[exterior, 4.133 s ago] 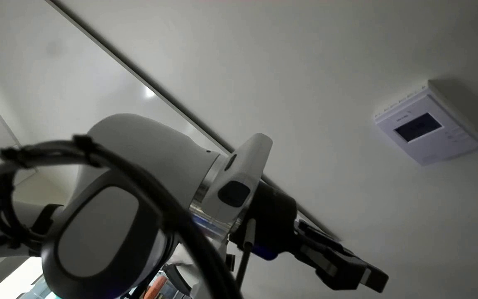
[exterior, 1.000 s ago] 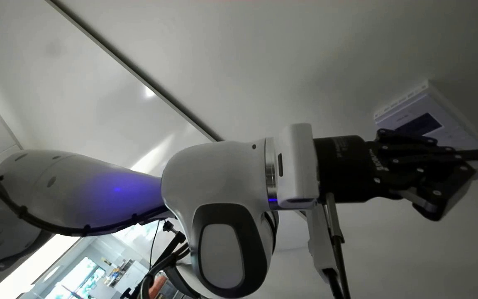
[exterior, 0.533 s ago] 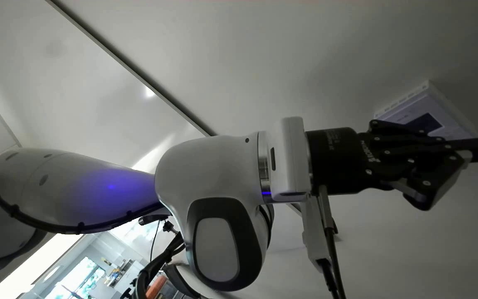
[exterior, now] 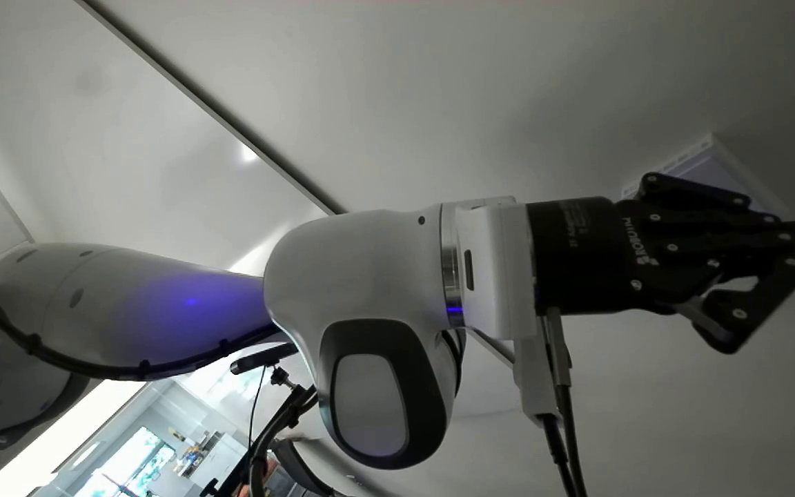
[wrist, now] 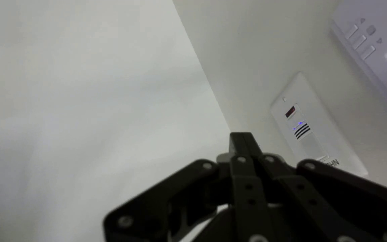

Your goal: Turn off the light switch

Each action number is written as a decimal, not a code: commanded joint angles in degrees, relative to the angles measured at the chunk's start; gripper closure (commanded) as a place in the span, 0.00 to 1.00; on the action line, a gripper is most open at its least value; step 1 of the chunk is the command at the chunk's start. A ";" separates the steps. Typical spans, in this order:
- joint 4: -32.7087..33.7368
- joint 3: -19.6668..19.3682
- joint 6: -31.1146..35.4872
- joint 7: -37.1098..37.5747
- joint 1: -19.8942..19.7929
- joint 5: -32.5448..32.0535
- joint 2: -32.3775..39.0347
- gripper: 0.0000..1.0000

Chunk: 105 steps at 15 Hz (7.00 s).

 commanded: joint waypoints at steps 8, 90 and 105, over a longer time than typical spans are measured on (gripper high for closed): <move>3.12 2.58 -0.99 5.79 -5.35 0.84 0.19 0.99; 31.44 30.85 -22.71 9.37 -36.99 3.17 4.17 1.00; 31.16 30.38 -21.58 10.29 -37.64 2.59 4.80 1.00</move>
